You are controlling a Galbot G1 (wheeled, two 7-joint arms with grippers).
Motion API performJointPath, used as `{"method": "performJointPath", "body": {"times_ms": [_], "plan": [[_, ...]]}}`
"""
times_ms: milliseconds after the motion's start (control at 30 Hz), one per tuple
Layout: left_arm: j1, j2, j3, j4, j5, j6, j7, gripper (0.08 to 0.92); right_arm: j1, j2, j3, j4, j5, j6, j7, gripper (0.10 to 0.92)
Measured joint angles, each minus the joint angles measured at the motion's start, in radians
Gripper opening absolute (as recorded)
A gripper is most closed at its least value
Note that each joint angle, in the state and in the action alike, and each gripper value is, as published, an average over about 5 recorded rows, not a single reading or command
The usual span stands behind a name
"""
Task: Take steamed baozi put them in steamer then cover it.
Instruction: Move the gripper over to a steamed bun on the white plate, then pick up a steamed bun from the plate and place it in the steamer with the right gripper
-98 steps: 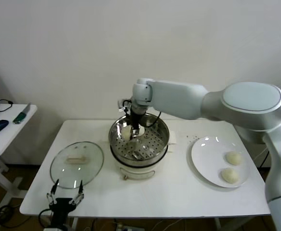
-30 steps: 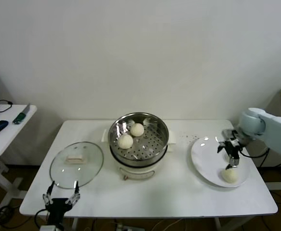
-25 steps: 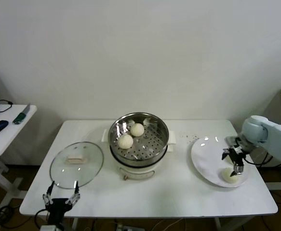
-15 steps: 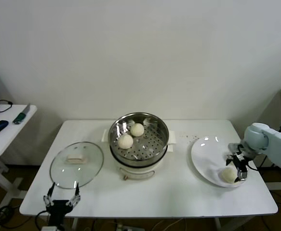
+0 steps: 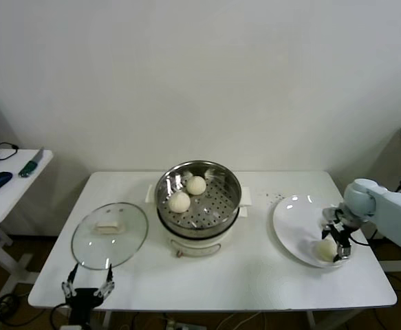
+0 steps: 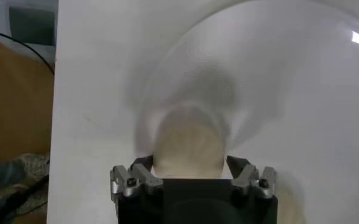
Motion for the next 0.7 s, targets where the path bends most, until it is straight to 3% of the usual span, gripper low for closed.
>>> {"method": "performJointPath", "body": {"times_ms": [400, 700], "plan": [[-0.002, 0.002, 0.001, 0.000, 0.001, -0.001, 0.000, 0.823, 0.049, 0.022, -0.031, -0.015, 0.009, 0.029, -0.016, 0.687], [0.001, 0.001, 0.002, -0.003, 0.001, -0.002, -0.001, 0.823, 0.221, 0.092, -0.129, 0.018, -0.051, 0.187, -0.032, 0.693]]}}
